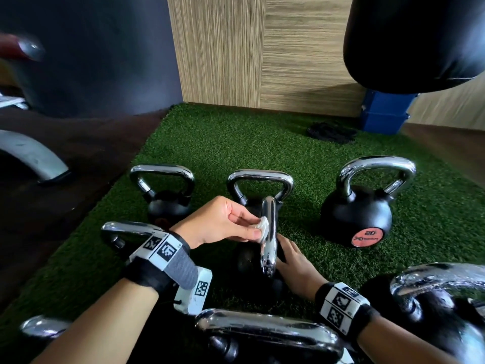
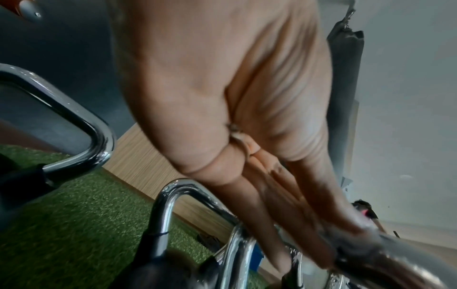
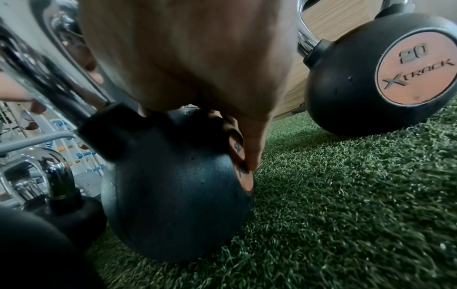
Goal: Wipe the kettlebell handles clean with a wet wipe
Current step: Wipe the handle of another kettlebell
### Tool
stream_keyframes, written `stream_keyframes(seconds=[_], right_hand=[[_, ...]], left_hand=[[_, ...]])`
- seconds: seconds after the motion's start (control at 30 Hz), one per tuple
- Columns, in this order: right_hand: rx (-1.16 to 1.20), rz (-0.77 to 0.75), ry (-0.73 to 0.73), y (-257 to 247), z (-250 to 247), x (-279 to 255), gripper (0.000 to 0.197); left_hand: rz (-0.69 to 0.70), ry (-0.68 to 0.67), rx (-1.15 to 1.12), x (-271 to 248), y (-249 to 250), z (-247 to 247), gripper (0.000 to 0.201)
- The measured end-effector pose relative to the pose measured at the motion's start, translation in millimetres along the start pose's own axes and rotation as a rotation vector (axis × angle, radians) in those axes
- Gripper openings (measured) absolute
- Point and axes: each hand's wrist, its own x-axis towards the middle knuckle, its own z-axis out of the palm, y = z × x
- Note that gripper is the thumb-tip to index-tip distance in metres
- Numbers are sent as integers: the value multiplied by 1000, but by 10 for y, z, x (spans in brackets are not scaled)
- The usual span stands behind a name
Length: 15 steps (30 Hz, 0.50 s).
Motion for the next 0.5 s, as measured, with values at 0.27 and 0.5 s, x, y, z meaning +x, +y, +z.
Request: stream_keyframes(seconds=[0.27, 0.5], right_hand=[[-55, -36, -15, 19, 5, 6, 69], [9, -50, 48, -25, 15, -32, 62]], left_hand=[[43, -39, 59, -221, -127, 92, 22], [78, -38, 126, -341, -339, 199, 27]])
